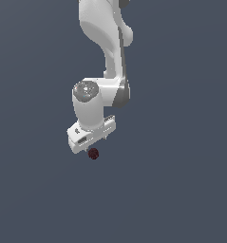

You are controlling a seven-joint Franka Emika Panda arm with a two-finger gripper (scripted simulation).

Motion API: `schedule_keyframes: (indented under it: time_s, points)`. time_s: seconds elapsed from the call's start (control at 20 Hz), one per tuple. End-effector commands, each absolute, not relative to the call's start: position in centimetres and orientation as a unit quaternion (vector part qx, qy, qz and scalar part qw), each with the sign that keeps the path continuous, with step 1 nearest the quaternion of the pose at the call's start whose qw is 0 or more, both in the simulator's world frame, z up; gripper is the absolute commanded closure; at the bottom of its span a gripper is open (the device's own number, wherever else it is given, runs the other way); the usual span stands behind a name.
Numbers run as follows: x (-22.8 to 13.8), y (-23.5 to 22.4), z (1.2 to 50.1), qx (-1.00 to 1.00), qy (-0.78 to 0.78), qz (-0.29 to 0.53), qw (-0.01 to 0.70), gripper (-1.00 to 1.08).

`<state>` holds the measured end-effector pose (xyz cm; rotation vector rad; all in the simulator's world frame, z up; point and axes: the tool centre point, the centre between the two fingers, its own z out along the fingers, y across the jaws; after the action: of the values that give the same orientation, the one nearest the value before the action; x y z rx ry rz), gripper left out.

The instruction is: Pick up the object and move it to a goal position.

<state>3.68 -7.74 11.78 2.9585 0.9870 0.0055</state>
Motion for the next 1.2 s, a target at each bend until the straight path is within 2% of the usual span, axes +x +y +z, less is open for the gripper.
schedule_keyframes:
  time_s: [0.0,0.55,1.15]
  points:
    - [3.9,-8.1,11.0,0.938,0.346,0.001,0.010,-0.92]
    - [4.3,-9.4,8.5,0.900,0.437,0.000,0.002,-0.92]
    - [4.4,-9.8,7.7,0.889,0.457,0.000,0.000,-0.92]
